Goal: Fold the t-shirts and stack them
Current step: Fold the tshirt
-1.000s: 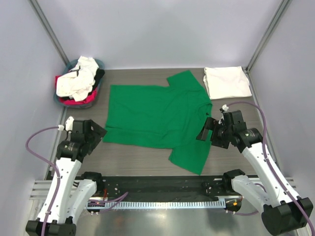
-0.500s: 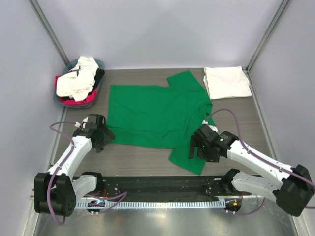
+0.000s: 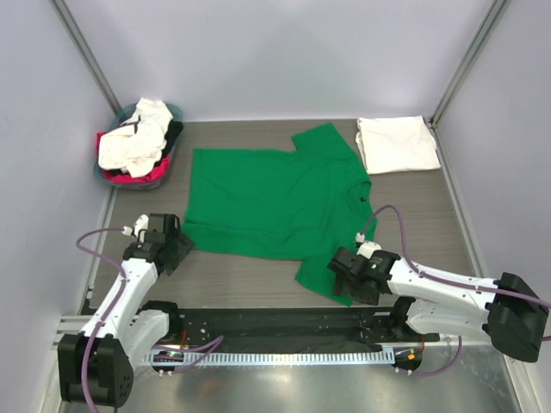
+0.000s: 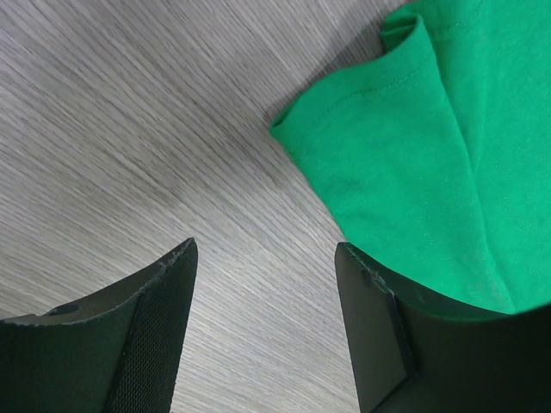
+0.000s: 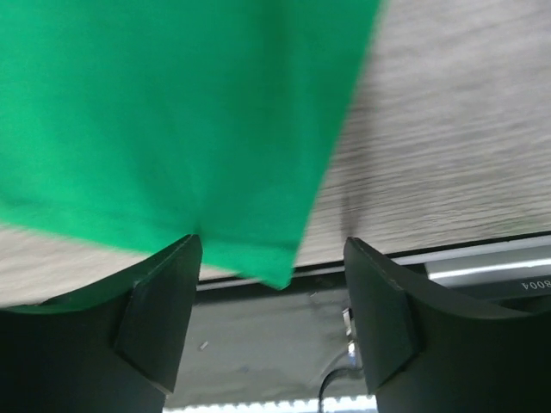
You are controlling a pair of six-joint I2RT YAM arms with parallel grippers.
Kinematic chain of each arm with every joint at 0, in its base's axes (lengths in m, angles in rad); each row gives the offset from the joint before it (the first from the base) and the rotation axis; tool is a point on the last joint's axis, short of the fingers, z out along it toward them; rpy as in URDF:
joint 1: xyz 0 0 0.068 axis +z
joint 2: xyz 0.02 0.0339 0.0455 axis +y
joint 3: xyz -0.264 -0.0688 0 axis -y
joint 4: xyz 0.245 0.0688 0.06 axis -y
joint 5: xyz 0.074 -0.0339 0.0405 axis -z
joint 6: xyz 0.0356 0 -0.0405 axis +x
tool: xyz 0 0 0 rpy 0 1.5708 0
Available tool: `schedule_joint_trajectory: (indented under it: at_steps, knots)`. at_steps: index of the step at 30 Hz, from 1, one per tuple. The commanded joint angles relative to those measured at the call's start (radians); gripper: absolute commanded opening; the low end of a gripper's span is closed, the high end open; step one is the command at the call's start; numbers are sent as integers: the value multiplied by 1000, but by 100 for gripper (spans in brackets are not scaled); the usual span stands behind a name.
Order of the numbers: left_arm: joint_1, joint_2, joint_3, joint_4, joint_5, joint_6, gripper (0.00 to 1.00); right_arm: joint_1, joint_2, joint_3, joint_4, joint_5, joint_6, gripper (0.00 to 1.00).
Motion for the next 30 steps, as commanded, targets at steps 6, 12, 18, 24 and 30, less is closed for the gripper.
schedule_joint_trajectory:
  at_steps: [6,12,18,24,30]
  knots:
    - [15,-1,-42,60,-14,-11,65,8,67,-79,132,3,115,64]
    - [27,24,-61,107,-7,-6,65,10,78,-85,181,-15,98,8]
    - [33,116,-52,157,1,-14,64,10,-14,-73,129,25,121,1]
    - [55,200,-18,227,-16,-17,63,10,-79,-39,57,36,112,1]
    - [58,274,20,258,-33,-9,62,10,-160,-33,17,45,115,1]
